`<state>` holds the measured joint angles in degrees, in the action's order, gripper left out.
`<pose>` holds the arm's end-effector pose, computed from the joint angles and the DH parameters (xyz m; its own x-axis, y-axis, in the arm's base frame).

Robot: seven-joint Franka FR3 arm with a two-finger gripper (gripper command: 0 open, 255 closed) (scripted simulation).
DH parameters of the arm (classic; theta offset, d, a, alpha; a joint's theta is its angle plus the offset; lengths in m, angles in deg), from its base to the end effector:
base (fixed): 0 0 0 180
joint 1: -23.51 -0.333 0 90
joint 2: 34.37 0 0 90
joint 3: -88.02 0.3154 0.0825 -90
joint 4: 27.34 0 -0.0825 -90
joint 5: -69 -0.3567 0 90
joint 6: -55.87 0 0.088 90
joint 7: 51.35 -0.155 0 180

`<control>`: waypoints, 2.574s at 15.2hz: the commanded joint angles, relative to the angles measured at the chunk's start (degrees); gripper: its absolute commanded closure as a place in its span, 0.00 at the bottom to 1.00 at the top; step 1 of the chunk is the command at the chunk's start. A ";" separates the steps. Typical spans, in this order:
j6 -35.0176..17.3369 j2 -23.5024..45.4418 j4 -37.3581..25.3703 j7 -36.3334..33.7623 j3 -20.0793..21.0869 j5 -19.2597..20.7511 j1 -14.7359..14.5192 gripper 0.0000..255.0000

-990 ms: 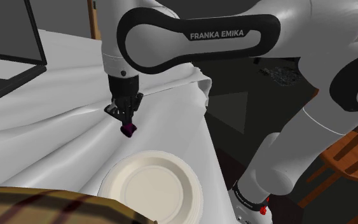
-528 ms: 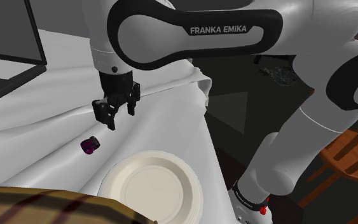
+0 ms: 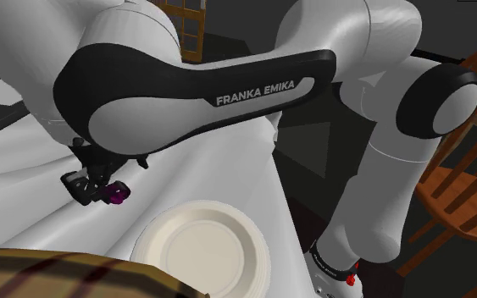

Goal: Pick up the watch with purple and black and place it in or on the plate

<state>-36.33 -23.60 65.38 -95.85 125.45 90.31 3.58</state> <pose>0.3660 0.4287 0.4794 0.9599 0.2737 0.0611 0.2456 -0.9256 0.2880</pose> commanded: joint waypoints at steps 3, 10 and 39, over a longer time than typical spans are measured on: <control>-2.19 0.36 2.17 -0.94 -0.20 0.94 0.02 0.00; -4.98 0.04 5.12 -1.05 -0.51 0.96 0.68 0.00; -5.16 5.95 -2.10 3.58 -1.37 -4.03 2.99 0.00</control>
<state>-41.34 -17.64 63.14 -92.28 124.09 86.27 6.52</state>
